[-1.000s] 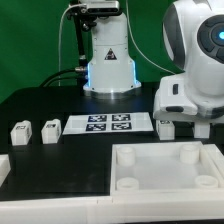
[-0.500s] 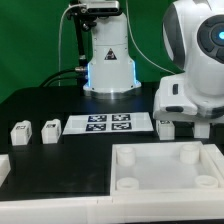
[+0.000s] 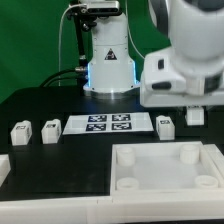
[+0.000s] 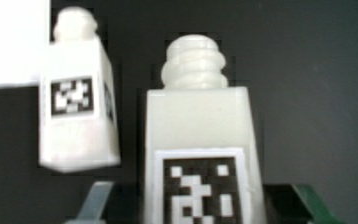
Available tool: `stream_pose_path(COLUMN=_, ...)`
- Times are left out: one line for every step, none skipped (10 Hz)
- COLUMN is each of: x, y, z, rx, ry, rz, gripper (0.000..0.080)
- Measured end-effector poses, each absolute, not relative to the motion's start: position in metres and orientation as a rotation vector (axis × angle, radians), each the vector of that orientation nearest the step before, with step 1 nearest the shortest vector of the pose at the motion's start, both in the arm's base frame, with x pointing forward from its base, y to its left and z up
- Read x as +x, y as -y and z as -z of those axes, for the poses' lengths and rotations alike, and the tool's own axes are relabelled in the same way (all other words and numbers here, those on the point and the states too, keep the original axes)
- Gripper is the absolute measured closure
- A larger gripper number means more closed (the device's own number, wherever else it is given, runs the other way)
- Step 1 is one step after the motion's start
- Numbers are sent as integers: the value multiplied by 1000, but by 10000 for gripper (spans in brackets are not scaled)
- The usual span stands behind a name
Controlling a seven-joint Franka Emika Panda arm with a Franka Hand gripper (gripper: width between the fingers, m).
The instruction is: Assemble one leg
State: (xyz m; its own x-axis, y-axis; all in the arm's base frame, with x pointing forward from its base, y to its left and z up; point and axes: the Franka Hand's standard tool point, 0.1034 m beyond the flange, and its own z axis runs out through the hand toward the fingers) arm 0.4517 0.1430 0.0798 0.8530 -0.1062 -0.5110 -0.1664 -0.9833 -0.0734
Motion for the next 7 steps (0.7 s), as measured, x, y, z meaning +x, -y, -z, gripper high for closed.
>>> stream_pose_path(x=465, y=-139, z=-96, rx=-2957, ry=-212, rz=-608, gripper=509)
stream_pose_path(x=475, y=-133, z=-114, rx=-2985, ry=-209, rz=-425, gripper=509)
stream_pose_path(x=485, y=-129, z=-126, rx=-3013, ry=-194, rz=-222, gripper=509)
stream_pose_path(x=495, y=-126, z=-136, rx=-3029, ry=-163, rz=-41, gripper=509)
stream_pose_path(x=501, y=-122, z=-149, rx=-3030, ry=-159, rz=55, gripper=509)
stream_pose_path(x=512, y=-127, z=-155, rx=-3006, ry=-174, rz=312, gripper=509)
stream_pose_path(x=506, y=-134, z=-153, rx=-2967, ry=-198, rz=440, gripper=509)
